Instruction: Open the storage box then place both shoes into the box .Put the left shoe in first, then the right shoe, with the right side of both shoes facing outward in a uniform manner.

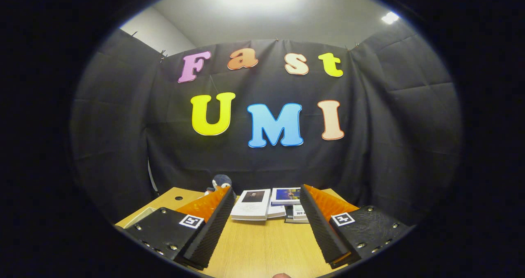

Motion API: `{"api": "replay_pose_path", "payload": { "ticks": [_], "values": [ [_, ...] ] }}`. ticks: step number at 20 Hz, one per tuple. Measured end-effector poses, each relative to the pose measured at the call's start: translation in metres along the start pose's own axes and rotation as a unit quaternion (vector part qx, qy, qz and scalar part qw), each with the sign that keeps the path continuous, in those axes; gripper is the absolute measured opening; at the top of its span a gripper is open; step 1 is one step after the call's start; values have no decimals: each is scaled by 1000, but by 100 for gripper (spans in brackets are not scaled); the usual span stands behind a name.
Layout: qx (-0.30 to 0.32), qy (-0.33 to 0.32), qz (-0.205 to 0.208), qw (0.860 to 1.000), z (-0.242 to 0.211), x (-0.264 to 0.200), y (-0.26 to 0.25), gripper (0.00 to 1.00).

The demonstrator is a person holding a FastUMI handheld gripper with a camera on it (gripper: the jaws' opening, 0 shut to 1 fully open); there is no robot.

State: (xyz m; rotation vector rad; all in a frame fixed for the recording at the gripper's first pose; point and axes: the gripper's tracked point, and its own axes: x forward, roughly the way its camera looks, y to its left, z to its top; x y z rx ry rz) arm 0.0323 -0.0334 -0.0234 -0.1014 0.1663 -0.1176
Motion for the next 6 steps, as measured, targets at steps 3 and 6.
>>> {"api": "replay_pose_path", "payload": {
  "ticks": [3,6],
  "values": [
    [5,-9,1,1000,6,2,2,97],
    [-4,-8,9,1000,5,6,7,97]
  ]
}}
